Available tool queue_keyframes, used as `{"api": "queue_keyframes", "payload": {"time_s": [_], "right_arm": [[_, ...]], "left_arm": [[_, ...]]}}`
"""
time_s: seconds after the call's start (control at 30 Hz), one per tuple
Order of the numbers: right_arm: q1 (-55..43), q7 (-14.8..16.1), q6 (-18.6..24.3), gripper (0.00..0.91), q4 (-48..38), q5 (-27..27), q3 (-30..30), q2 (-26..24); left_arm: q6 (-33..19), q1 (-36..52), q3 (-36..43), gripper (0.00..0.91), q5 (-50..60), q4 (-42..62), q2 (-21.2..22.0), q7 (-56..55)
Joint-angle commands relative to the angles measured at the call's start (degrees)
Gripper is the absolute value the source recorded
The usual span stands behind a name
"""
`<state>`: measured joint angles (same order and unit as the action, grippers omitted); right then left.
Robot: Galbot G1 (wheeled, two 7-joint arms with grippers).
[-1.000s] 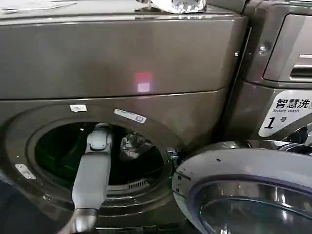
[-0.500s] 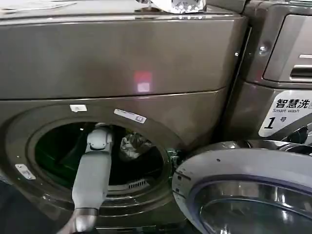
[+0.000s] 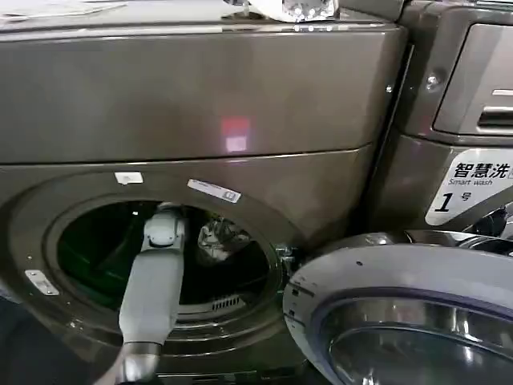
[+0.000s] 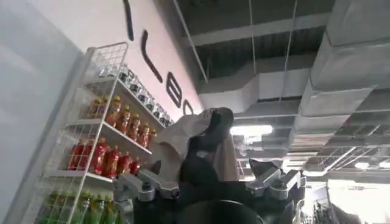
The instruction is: Grasp the clothes from the dryer.
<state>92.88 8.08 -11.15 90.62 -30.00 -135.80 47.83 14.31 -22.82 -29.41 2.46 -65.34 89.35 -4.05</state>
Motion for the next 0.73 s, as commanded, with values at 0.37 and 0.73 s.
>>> {"api": "queue_keyframes", "payload": {"time_s": [0.37, 0.73], "right_arm": [[-0.2, -1.4, -1.1, 0.907, 0.4, 1.6, -0.9, -0.7], [-0.3, -1.8, -0.8, 0.907, 1.1, 1.5, -0.9, -0.7]], "left_arm": [[0.1, -0.3, 0.2, 0.000, 0.3, -0.3, 0.0, 0.7], [-0.1, -0.4, 0.5, 0.000, 0.4, -0.4, 0.0, 0.9]]}}
